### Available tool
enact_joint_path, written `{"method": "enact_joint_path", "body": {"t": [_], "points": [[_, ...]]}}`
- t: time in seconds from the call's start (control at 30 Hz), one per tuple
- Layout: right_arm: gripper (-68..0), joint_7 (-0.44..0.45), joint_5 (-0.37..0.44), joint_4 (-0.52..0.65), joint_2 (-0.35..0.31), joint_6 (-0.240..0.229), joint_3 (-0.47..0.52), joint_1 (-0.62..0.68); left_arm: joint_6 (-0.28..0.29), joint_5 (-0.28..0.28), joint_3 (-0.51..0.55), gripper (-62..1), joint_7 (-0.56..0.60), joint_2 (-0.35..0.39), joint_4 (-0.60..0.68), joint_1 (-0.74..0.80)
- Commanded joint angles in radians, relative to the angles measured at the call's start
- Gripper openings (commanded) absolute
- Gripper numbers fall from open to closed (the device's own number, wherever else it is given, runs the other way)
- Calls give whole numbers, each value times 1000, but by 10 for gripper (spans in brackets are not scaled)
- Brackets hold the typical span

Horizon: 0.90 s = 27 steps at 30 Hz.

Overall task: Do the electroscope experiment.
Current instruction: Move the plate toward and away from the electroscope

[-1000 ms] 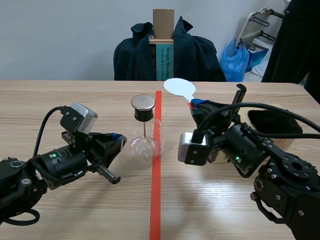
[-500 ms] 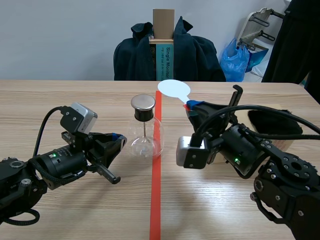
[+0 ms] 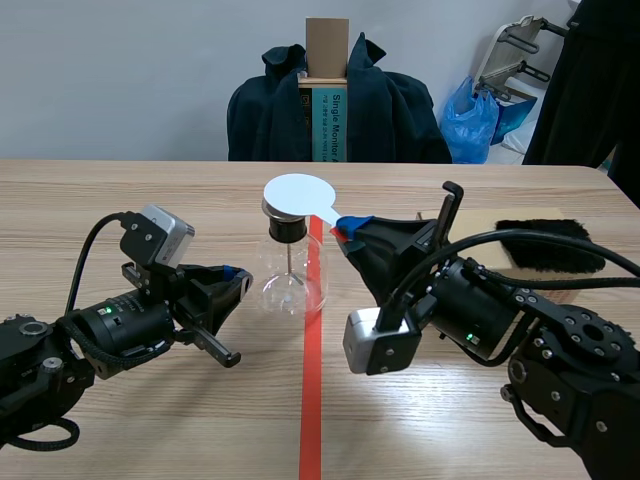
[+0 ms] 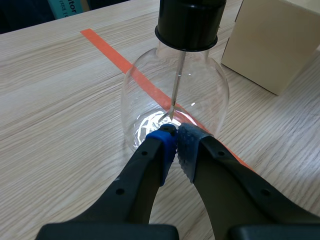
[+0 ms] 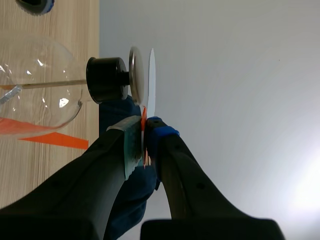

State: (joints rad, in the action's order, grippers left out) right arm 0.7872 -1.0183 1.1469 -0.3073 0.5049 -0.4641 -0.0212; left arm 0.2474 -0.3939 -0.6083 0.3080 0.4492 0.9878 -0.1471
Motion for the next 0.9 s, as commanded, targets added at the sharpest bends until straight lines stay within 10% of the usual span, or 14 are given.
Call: {"method": "enact_joint_path", "body": {"t": [0.0, 0.47, 0.87], "points": [[-667, 14, 8, 10, 0, 12, 10, -12, 2, -6, 6, -558, 17, -2, 17, -8], [-667, 4, 8, 10, 0, 19, 10, -12, 2, -6, 6, -558, 16, -2, 17, -8], [-667, -288, 8, 10, 0, 19, 10, -12, 2, -6, 6, -559, 16, -2, 17, -8]]}}
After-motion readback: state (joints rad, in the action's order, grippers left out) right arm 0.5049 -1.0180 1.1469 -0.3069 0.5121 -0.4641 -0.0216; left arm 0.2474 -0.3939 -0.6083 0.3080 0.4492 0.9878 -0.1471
